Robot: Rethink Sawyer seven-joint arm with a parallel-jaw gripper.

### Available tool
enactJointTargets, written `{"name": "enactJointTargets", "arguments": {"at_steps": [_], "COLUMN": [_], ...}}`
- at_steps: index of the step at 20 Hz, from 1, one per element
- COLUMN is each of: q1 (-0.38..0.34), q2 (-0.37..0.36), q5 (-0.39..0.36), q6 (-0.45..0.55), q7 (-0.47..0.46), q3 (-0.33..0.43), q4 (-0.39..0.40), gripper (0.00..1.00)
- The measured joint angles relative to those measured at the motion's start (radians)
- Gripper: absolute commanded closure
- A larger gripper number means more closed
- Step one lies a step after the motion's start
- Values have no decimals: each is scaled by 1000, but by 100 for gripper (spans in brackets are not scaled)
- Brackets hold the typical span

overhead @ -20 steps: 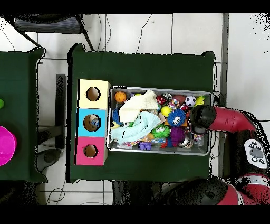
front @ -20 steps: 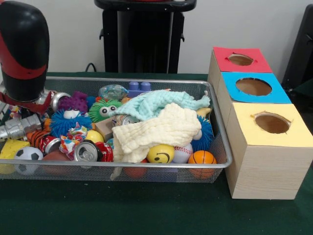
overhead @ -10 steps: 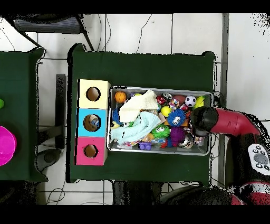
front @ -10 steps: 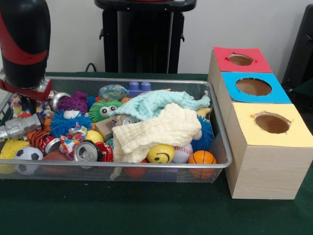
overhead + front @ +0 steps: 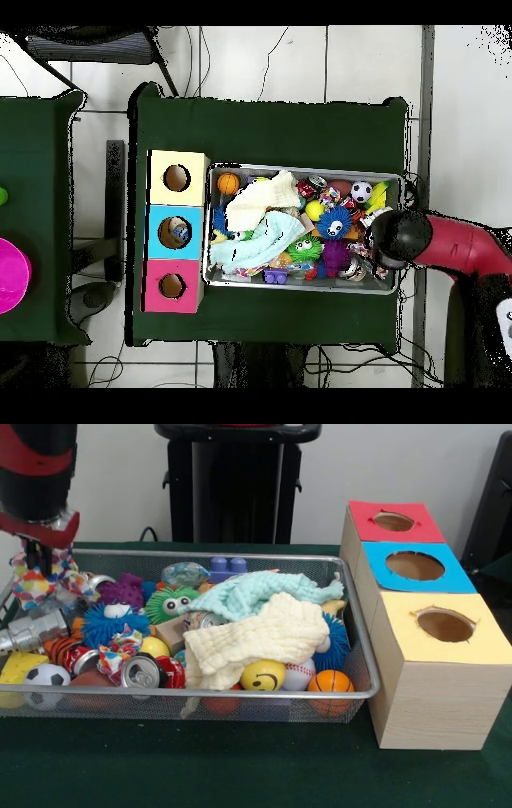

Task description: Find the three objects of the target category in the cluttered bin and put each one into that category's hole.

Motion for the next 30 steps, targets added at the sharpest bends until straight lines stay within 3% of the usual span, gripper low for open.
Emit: {"name": "enactJointTargets", "arguments": {"at_steps": [5,17,23,30], "q1": [-60,-96,-31,137], "q2": [-112,-244,-264,-266], "q5": [46,176,241,306], "q6": [-73,-291,-342,-363], "q7": [0,0,0,13], "q3": [37,106,110,79], "q4": [90,234,276,278], "gripper": [100,100,100,100]}}
